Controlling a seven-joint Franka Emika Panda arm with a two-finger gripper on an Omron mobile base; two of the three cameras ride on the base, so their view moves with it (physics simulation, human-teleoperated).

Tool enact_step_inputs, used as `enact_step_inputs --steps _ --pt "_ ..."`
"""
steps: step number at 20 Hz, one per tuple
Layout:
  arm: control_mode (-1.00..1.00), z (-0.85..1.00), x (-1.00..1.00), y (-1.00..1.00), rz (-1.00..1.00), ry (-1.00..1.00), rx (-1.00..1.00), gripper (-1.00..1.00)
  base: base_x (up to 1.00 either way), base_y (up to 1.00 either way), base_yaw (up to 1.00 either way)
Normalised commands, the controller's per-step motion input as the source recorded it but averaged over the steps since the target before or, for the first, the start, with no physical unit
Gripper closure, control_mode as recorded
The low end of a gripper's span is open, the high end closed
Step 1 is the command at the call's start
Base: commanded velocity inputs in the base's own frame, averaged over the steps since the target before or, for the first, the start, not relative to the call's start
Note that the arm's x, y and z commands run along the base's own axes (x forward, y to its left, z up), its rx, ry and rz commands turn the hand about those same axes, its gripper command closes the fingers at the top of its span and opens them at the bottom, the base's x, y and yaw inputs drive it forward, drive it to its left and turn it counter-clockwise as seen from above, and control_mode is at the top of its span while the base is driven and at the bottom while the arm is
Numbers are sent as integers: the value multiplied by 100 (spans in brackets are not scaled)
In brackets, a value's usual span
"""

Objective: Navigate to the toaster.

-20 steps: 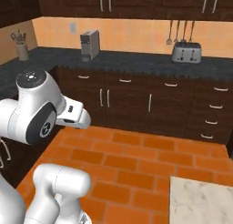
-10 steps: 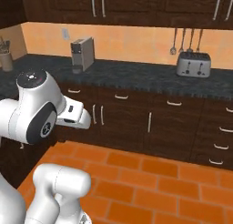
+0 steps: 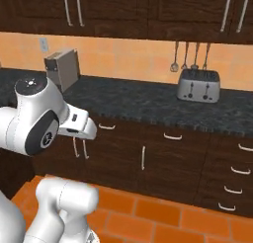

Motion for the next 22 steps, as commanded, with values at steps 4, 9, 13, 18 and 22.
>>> enact_step_inputs --steps 4,9,13,18,22 --pt "100 0 0 0 0 0 0 -100 99 -100 0" --pt "100 0 0 0 0 0 0 -100 89 -100 0" --pt "100 0 0 0 0 0 0 -100 100 -36 -2" --pt "100 0 0 0 0 0 0 -100 100 -9 -17" --pt "100 0 0 0 0 0 0 -100 98 -53 -20"
